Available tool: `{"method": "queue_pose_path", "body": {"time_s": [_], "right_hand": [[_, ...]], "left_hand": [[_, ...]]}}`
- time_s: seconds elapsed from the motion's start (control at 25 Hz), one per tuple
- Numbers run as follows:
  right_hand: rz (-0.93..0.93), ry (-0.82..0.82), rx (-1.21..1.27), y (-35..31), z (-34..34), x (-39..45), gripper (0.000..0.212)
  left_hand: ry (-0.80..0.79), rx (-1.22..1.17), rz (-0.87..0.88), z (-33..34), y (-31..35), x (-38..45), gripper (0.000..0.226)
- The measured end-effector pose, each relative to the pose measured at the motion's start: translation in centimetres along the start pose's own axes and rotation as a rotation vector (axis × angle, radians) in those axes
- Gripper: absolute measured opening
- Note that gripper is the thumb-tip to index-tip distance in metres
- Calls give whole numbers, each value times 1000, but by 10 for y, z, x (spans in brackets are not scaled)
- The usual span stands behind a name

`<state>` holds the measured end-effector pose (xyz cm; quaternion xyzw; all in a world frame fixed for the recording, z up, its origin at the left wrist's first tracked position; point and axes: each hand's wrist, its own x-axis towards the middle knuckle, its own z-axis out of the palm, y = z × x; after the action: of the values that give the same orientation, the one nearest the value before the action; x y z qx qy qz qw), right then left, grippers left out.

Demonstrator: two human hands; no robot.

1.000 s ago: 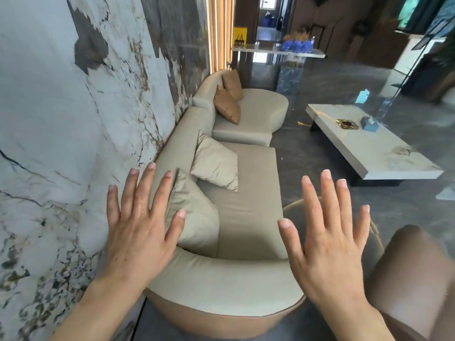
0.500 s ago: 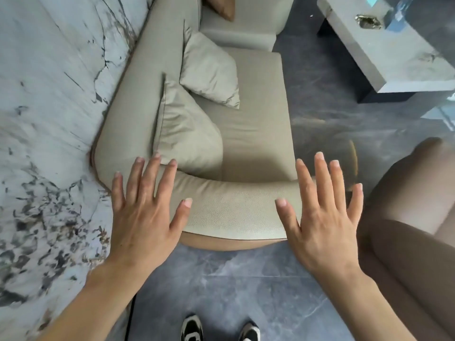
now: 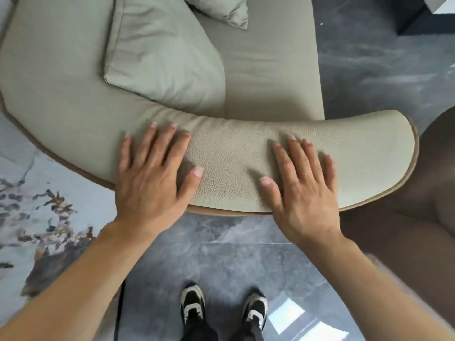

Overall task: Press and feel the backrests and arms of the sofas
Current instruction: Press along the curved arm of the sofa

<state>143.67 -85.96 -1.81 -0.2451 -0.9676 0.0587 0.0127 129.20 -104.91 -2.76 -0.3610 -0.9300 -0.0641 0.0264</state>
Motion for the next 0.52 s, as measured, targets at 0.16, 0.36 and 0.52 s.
{"method": "queue_pose_path", "body": {"time_s": [0.16, 0.36, 0.52], "right_hand": [[5, 244, -32, 1, 22, 7, 60], [-54, 354, -33, 7, 29, 9, 57], [-71, 378, -41, 11, 34, 20, 58]], "left_hand": [[229, 36, 50, 20, -5, 0, 57], [290, 6, 96, 21, -7, 6, 55], [339, -33, 143, 25, -10, 16, 52]]}}
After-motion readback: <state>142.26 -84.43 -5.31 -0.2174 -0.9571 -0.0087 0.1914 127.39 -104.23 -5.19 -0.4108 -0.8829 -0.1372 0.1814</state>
